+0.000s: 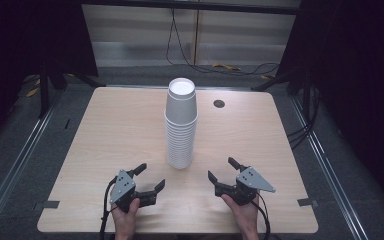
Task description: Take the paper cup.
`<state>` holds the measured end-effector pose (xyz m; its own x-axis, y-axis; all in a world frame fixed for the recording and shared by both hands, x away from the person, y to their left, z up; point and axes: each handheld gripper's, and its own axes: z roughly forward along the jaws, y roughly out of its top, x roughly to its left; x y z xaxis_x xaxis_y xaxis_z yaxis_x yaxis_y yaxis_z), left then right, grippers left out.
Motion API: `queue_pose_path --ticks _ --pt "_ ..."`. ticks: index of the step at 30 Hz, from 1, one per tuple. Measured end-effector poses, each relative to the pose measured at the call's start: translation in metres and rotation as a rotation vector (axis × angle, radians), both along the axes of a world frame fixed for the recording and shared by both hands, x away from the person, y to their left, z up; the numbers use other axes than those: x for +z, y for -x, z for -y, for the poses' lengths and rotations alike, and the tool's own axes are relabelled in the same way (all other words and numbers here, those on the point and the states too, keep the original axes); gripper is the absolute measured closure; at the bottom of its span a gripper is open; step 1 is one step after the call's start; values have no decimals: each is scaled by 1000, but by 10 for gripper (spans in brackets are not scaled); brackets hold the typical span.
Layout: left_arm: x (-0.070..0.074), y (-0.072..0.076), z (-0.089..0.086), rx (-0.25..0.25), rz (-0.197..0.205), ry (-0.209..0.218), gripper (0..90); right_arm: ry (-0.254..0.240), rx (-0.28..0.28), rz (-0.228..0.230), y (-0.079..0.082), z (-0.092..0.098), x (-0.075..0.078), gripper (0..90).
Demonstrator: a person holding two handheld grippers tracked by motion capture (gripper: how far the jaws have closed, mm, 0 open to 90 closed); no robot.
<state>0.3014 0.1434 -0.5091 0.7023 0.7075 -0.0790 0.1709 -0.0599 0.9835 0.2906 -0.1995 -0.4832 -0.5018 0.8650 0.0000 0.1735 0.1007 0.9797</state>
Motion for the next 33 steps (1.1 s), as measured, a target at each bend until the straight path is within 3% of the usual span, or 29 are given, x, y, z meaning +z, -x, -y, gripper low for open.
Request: queue_pose_path --ticks 3,5,8,11,25,33 --pt "0 0 0 0 2 -1 157 -13 17 -6 -2 0 5 159" --pt "0 0 0 -6 1 -4 157 -37 48 -37 -4 0 9 162" --pt "0 0 0 -6 2 0 157 -33 62 -46 -7 -1 16 170" --pt "0 0 0 -6 2 0 157 -41 85 -29 -10 -3 23 176" --pt "0 0 -1 -17 11 -13 156 -53 175 -33 -28 -11 55 195" --pt "0 0 -1 -23 9 0 156 -35 212 -22 -36 -16 71 202"
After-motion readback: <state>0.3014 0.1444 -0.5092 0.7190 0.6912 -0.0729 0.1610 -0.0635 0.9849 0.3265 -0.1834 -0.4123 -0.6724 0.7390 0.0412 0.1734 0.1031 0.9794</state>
